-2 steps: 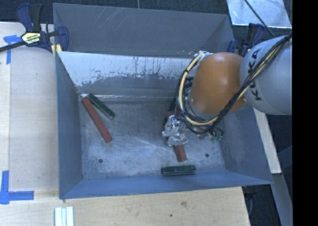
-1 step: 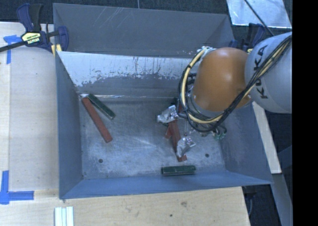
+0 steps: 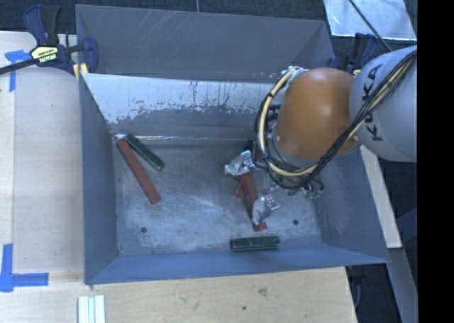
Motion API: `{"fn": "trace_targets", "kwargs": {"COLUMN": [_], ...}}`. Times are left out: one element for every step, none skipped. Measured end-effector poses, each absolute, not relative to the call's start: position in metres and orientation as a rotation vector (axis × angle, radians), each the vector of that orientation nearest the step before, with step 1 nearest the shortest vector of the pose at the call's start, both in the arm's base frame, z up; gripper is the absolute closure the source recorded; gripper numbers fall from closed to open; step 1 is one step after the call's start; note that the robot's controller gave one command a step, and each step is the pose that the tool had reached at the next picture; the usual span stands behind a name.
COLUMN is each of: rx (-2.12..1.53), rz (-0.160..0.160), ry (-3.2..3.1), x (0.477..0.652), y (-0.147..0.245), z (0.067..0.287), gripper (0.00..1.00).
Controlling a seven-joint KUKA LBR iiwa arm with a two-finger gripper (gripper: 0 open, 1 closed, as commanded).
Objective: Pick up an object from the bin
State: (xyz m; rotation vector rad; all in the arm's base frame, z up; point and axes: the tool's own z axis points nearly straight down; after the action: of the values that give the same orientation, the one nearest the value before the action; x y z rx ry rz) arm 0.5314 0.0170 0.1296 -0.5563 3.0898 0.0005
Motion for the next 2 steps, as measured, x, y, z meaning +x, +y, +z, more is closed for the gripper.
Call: {"fn": "trace_targets", "kwargs": {"rx": [-0.526,-0.525], "rz": [0.000,0.000], "ry": [3.077,3.077], "x": [0.5693,0.5693], "y": [-0.0271,-0.0271], "z": [0.0822,0.0822], "gripper": [1.00,1.00]}}
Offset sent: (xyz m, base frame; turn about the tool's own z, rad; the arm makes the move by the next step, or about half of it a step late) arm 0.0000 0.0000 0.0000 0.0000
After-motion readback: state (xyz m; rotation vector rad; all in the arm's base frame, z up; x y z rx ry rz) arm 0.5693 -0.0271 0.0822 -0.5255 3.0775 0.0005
